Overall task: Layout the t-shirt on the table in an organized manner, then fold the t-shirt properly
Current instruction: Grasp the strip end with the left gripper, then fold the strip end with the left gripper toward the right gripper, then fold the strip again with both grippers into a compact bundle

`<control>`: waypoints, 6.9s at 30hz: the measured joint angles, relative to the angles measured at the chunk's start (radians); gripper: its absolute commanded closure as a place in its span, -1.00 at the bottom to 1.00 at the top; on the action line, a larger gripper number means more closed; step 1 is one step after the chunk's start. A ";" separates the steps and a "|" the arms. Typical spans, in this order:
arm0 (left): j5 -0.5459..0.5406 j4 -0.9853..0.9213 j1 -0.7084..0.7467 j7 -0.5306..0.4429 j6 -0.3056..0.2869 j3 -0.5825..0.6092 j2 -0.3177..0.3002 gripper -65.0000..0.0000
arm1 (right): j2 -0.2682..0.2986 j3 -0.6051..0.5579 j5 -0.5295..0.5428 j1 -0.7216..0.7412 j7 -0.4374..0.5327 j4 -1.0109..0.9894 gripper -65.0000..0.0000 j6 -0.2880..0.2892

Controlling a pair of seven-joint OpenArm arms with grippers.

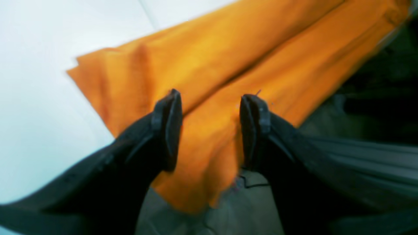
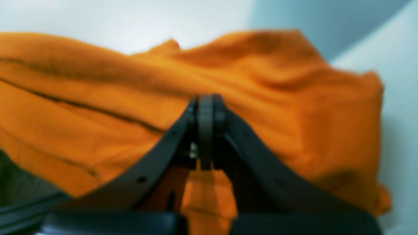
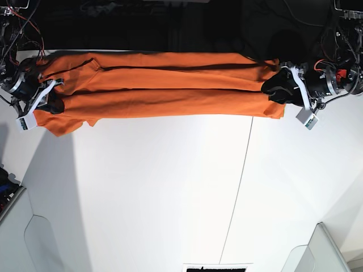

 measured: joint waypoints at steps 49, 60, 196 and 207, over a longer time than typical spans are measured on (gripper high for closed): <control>0.057 -0.249 -0.170 -0.095 0.113 -0.300 0.253 -0.34 | 0.000 -0.036 -0.102 0.212 0.106 -0.322 1.00 -0.014; 0.236 -0.271 -0.250 -0.236 0.155 -0.137 0.389 -0.34 | 0.000 -0.036 -0.099 0.212 0.089 -0.322 1.00 -0.014; 0.440 -0.164 -0.169 -0.323 0.031 0.228 0.465 0.02 | -0.401 -0.041 0.167 0.186 -0.089 0.096 1.00 0.011; 0.440 -0.164 -0.169 -0.324 0.031 0.227 0.463 0.02 | -0.452 -0.324 -0.047 0.185 -0.071 0.087 0.00 0.008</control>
